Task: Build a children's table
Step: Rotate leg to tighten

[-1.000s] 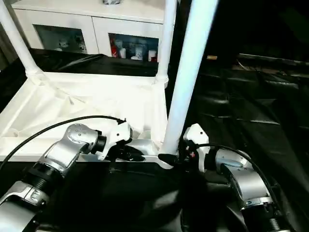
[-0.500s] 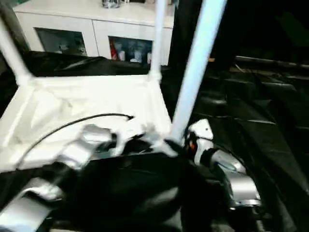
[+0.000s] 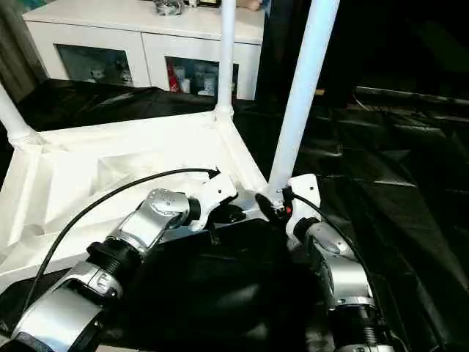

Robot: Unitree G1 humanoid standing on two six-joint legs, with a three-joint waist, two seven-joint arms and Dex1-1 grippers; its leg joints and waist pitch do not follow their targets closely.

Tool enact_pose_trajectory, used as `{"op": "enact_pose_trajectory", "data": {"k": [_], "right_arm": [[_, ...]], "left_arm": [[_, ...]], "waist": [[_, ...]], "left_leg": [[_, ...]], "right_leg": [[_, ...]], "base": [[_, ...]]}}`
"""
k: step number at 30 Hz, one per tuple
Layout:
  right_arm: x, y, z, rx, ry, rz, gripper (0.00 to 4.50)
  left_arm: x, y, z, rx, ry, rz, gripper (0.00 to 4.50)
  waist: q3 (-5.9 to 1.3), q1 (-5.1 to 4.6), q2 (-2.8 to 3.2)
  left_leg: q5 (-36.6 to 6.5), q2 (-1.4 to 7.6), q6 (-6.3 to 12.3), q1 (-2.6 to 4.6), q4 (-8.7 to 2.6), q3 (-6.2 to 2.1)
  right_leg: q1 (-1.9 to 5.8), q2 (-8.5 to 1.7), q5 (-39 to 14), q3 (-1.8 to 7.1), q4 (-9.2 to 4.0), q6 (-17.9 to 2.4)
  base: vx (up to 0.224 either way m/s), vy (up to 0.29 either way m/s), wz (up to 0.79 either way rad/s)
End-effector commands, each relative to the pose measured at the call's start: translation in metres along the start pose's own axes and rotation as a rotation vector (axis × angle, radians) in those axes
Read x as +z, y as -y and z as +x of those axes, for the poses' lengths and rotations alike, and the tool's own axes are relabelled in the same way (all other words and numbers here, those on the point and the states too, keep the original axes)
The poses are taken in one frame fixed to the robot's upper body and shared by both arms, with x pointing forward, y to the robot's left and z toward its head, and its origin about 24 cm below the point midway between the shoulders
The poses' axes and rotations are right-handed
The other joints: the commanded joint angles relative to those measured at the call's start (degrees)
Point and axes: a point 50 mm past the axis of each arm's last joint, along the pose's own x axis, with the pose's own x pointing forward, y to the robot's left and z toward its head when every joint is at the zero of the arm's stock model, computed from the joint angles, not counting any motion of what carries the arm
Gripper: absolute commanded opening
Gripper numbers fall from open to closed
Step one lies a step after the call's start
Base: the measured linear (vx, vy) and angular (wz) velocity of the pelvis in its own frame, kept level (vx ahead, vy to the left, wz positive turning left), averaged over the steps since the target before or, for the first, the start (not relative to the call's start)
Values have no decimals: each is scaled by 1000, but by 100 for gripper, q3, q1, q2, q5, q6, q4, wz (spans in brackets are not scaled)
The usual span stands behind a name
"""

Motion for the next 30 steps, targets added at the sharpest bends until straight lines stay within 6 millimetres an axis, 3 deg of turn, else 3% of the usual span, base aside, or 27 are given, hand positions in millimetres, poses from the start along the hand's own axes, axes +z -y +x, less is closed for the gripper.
{"op": "enact_pose_trajectory", "data": {"k": [1, 7, 10, 15, 18, 19, 23, 30], "right_arm": [[4, -33, 7, 237, 27, -44, 385], [18, -6, -21, 429, 33, -169, 385], [19, 0, -35, 531, 4, -194, 385], [15, 7, -47, 635, -73, -226, 385], [12, 7, -49, 658, -99, -242, 385], [11, 6, -49, 663, -107, -248, 385], [9, 6, -49, 668, -126, -258, 385], [9, 7, -46, 661, -124, -249, 340]], "left_arm": [[-9, 9, 6, -41, -11, -25, 0], [-21, 15, -17, -257, -6, 57, 0], [-24, 18, -29, -348, 18, 73, 0], [-28, 16, -42, -392, 13, 65, 0], [-29, 15, -44, -390, 14, 62, 0], [-30, 15, -45, -387, 14, 60, 0], [-30, 16, -46, -386, 16, 56, 0], [-30, 15, -48, -384, 16, 55, 0]], "waist": [[-228, 9, -103], [-246, 52, -99], [-258, 63, -95], [-272, 168, -84], [-274, 173, -92], [-263, 175, -120], [-244, 167, -129], [-266, 176, -139]], "left_leg": [[-1902, 199, 122, 48, -469, -131], [-1542, 218, 338, 14, -439, -109], [-1334, 233, 441, 30, -415, -83], [-966, 255, 565, 53, -382, -64], [-952, 240, 574, 49, -372, -55], [-1017, 244, 562, 52, -378, -59], [-1224, 252, 426, 63, -400, -65], [-1003, 242, 484, 52, -377, -62]], "right_leg": [[122, -241, -2240, 100, -508, -826], [176, -256, -1767, 108, -454, -1004], [175, -240, -1292, 106, -391, -1199], [201, -229, -574, 99, -290, -1495], [210, -236, -523, 100, -281, -1521], [209, -246, -679, 96, -294, -1498], [186, -253, -1248, 107, -345, -1334], [201, -246, -924, 105, -302, -1373]], "base": [[0, 0, 0], [0, 0, 0], [0, 0, 0], [0, 0, 0], [0, 0, 0], [0, 0, 0], [0, 0, 0], [0, 0, 0]]}}
